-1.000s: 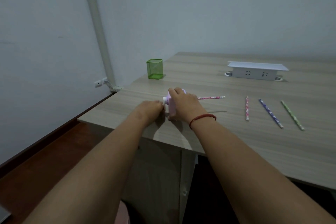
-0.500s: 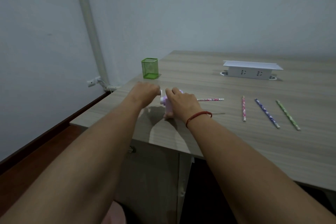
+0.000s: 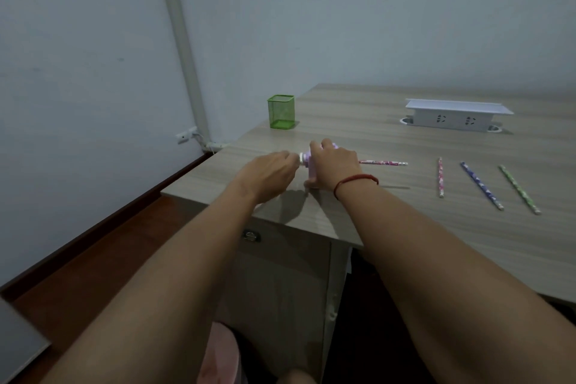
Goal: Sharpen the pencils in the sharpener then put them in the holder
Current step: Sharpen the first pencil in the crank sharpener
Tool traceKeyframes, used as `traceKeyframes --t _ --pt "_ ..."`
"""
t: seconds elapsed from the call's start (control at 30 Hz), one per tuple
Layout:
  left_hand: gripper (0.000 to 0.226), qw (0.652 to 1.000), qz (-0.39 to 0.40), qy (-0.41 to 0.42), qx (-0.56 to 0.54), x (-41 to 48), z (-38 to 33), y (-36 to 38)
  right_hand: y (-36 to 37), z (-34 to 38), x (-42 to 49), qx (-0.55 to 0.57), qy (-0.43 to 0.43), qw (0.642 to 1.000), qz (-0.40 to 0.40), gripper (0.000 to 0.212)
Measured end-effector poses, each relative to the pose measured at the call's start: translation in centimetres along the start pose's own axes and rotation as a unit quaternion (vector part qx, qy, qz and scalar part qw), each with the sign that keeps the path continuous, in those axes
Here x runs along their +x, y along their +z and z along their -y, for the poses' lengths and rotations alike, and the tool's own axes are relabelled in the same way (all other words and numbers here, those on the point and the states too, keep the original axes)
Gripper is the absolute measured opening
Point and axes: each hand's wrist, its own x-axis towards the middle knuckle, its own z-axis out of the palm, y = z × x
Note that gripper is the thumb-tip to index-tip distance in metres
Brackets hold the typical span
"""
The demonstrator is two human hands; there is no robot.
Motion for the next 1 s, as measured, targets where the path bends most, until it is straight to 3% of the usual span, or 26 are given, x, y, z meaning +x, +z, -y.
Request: traceKeyframes --t 0.27,0.53,0.77,1.0 --pt "0.018 0.999 0.031 -0.006 0.015 0.1 0.0 0.2 0.5 -0.1 0.4 0.015 0.009 1.0 -0.001 0.068" --pt "0.023 0.988 0.117 -0.099 -0.028 0.9 -1.2 2.5 1.0 -0.2 0.4 0.033 0.004 0.999 -0.026 0.062" --pt "0.017 0.993 0.091 0.0 0.074 1.0 0.2 3.6 1.3 -0.4 0.5 0.014 -0.015 0.999 -0.05 0.066" --pt "0.019 0.981 0.122 -0.025 0.15 4.8 1.2 3.5 1.2 -0.5 0.3 0.004 -0.022 0.998 -0.054 0.068"
